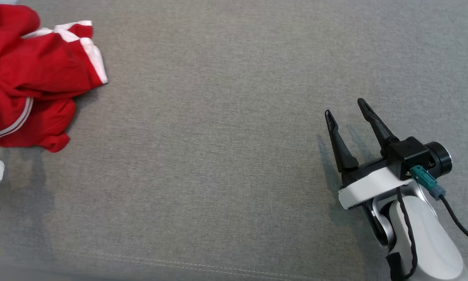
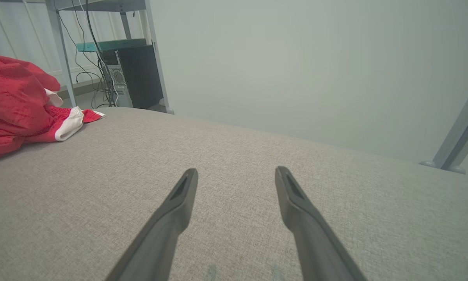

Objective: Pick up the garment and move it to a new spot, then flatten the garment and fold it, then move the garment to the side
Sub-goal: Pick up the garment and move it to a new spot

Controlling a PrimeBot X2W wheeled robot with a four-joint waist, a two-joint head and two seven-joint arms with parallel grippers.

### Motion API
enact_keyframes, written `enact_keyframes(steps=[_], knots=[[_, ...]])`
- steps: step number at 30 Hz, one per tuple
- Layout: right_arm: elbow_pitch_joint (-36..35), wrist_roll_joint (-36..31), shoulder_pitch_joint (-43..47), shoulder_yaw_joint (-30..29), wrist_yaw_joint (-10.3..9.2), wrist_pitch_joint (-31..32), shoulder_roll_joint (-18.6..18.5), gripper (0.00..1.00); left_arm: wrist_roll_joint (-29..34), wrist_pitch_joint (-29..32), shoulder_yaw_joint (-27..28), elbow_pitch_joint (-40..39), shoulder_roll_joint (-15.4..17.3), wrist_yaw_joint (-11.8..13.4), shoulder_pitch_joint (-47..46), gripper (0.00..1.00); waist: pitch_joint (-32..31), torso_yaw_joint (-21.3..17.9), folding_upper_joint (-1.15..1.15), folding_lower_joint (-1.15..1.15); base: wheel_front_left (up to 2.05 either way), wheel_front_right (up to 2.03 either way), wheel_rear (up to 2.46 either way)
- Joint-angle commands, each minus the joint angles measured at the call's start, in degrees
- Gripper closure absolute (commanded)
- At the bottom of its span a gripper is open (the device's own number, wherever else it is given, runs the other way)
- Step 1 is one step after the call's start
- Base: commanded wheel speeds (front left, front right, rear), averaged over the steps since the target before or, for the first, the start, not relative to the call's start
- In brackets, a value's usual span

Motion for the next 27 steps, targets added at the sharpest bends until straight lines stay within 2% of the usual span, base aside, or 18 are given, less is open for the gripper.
enact_keyframes(steps=[1,5,7,9,13,18,23,27], knots=[[-1.8,0.0,0.8,1.4,0.00,-0.7,0.7,0.00,-1.3,-0.3,1.8,-0.2,4.2,-0.2,-2.1,0.00,0.8,-1.1,0.00,0.00,0.00,0.00,0.00],[-3.1,0.1,1.6,1.9,0.00,-0.7,0.7,0.00,-3.9,-0.3,0.9,1.4,5.9,-0.2,-2.8,0.00,1.3,-2.9,0.00,0.00,0.00,0.00,0.00],[-3.6,0.2,2.0,2.1,0.00,-0.7,0.7,0.00,-3.2,-0.3,1.4,1.9,6.7,-0.2,-3.6,1.00,1.5,-3.7,0.00,0.00,0.00,0.00,0.00],[-4.2,0.2,2.6,1.8,0.00,-0.7,0.7,0.00,-0.9,-0.3,2.5,1.0,7.2,-0.2,-4.4,1.00,1.5,-4.2,0.00,0.00,0.00,0.00,0.00],[-4.9,0.3,3.8,0.6,0.00,-0.7,0.7,0.00,8.2,-0.3,8.1,-5.4,6.8,-0.2,-5.3,1.00,1.0,-4.5,0.00,0.00,0.00,0.00,0.00],[-4.8,1.2,4.7,0.0,0.00,-0.7,0.7,0.00,18.1,-0.3,15.6,-17.6,2.0,-0.2,-3.6,1.00,-0.4,-5.2,0.00,0.00,0.00,0.00,0.00],[-4.8,2.2,5.3,0.2,0.00,-0.7,0.7,0.00,22.4,-0.3,15.6,-27.5,-1.6,-0.2,-1.2,1.00,-1.4,-6.3,0.00,0.00,0.00,0.00,0.00],[-5.1,3.0,6.5,-0.9,0.00,-0.7,0.7,0.00,24.0,-0.3,12.0,-34.1,-5.9,-0.2,-0.3,1.00,-2.8,-7.3,0.00,0.00,0.00,0.00,0.00]])
